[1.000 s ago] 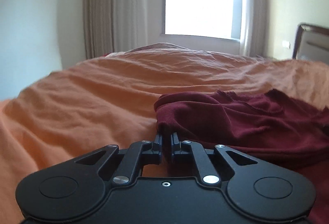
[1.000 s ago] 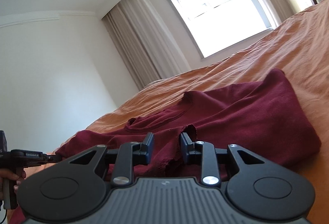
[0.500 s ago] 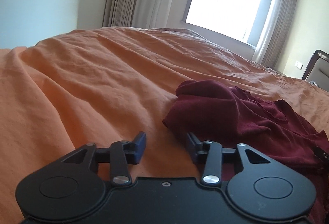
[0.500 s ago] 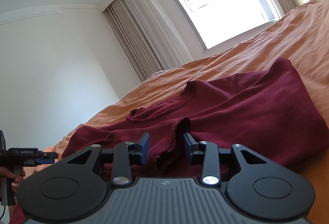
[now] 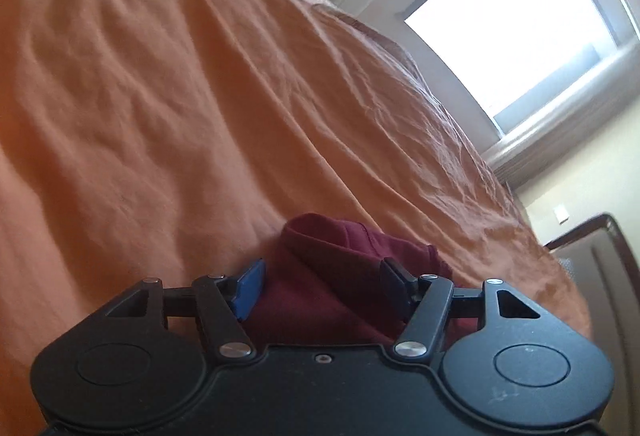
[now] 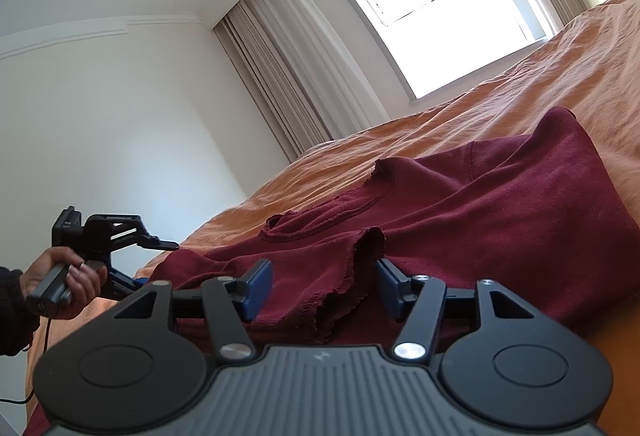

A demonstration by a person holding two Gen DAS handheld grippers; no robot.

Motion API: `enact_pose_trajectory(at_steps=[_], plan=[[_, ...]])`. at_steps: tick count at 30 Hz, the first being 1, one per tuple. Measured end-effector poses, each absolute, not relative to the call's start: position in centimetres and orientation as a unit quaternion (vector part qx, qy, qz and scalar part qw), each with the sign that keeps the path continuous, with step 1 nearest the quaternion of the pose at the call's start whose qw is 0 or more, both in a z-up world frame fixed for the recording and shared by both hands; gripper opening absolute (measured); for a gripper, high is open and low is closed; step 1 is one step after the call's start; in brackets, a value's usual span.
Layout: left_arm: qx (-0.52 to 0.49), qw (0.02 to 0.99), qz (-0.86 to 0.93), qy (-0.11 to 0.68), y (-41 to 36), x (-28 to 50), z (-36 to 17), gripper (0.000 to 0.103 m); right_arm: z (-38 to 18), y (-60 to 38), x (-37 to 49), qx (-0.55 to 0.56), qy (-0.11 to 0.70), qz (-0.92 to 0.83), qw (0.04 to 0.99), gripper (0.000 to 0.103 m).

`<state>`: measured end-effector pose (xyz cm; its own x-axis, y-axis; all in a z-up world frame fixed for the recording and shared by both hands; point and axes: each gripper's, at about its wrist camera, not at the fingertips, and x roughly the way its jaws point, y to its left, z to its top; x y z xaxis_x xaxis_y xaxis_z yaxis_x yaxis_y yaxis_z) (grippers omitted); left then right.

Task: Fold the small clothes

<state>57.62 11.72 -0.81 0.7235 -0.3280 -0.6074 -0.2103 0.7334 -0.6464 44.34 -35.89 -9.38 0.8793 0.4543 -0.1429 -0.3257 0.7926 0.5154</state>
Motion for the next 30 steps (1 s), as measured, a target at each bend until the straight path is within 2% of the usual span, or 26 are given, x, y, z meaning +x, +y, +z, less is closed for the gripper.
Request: enact_pose_trajectory(at_steps=[2,5,8,11,13,15,20,25,28,30], plan=[[-0.397,0.838,-0.024,0.375,11.6,58.2,-1.2,0.055,-9.4,-36.1,44.1,0.248,0.13,0.21,0.937,0.064],[-0.397,0.836,-0.019,0.378,11.0,58.9,-0.9,0.049,-9.5,-36.2,44.1,0.25,0.129,0.213,0.936,0.064],[-0.349,0.852,-0.008,0.391,10.2,59.8,0.1,0.05,-9.5,-36.4,44.1,0.253,0.129,0.214,0.935,0.064],[-0.299,0.867,0.014,0.398,9.7,60.3,1.0,0.059,-9.5,-36.4,44.0,0.253,0.128,0.215,0.934,0.065],[-0.291,0.87,0.013,0.398,9.8,60.7,1.3,0.057,-9.5,-36.4,44.0,0.253,0.128,0.215,0.934,0.065],[-0.298,0.863,0.007,0.408,9.8,61.2,1.2,0.049,-9.5,-36.4,44.0,0.253,0.128,0.214,0.935,0.065],[-0.317,0.852,0.018,0.415,9.5,62.1,0.8,0.012,-9.4,-36.3,43.8,0.249,0.127,0.214,0.936,0.065],[-0.171,0.9,0.053,0.397,6.6,62.4,3.0,0.006,-9.4,-36.3,43.8,0.249,0.126,0.215,0.936,0.065],[0.037,0.931,0.05,0.359,2.0,61.8,4.0,0.005,-9.4,-36.3,43.8,0.249,0.126,0.215,0.936,0.065],[0.1,0.935,0.027,0.338,0.0,61.2,3.8,0.006,-9.4,-36.4,43.7,0.249,0.126,0.215,0.936,0.065]])
